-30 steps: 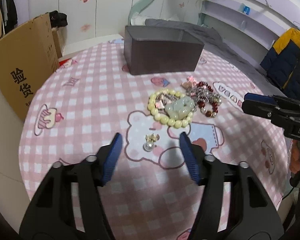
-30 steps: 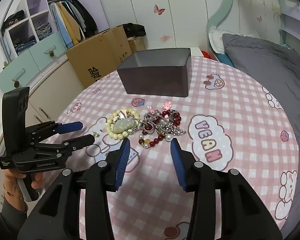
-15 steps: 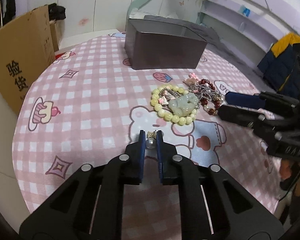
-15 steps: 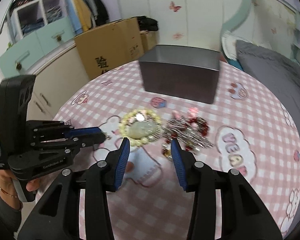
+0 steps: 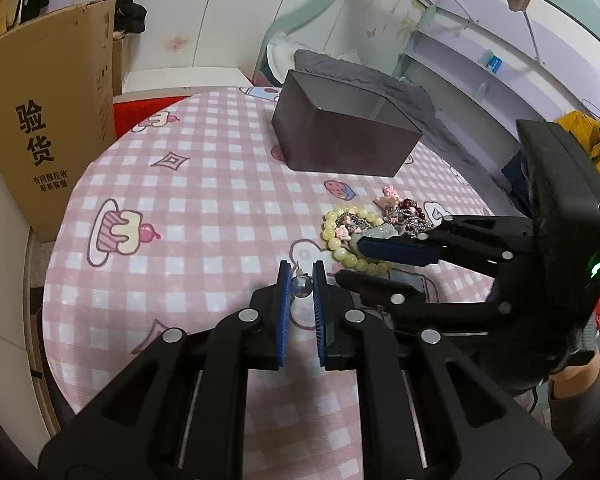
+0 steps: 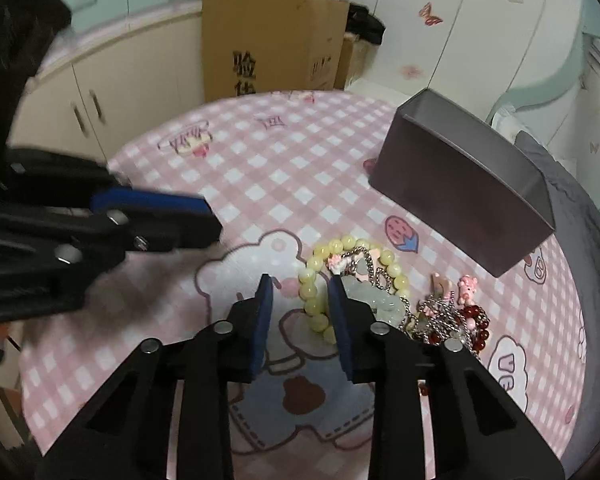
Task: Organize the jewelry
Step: 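Carry the pearl earring and bead bracelet over the metal box and open both grippers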
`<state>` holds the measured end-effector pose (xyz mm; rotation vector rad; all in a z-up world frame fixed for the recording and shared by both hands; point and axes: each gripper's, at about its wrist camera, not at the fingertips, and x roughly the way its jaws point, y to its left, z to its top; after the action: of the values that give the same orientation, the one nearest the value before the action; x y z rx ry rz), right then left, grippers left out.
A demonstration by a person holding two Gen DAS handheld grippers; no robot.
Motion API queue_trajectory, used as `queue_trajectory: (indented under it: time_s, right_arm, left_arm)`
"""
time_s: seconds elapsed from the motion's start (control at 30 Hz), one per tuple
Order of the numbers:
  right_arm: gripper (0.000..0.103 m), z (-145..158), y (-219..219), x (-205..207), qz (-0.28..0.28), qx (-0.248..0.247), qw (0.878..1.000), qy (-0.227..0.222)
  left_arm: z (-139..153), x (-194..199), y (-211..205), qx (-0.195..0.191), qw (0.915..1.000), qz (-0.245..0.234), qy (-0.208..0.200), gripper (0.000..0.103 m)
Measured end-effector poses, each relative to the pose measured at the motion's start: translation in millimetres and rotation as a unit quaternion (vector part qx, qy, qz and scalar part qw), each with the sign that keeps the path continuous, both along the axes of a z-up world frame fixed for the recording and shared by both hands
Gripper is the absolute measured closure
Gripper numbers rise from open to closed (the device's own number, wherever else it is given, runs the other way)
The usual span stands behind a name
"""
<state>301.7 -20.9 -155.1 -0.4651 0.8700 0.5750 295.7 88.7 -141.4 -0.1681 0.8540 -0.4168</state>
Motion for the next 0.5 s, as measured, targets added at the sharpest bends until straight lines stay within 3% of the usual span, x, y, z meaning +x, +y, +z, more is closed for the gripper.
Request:
queue_trajectory:
  time_s: [0.07,0.2,0.33,0.5]
  right_arm:
    - [0.095,-3.2,2.9,4.3,0.005,-0.014,1.000,0.009]
    - [0.095,-3.2,1.6,6.6,0.010,-0.012,1.000,0.018]
    - [0.095,7.9,-17.5,8.3,-0.004,0.046,0.998,0.042]
    - [0.095,44.3,-49.1,5.1,-0.021,0.130,0.990,0.046]
  left_arm:
    - [1.3,1.8,-1.3,-0.001,1.0000,-0.004,0.000,0.092]
    - [3.2,5.7,-3.4,-0.003,1.0000,-0.005,0.000,0.092]
    - [7.6,7.6,-4.7,-0.013,0.9999,-0.010,0.000,0.092]
    - [16.8,10.9,-11.0,-0.027,0.9994,-0.020,-0.002,0.092]
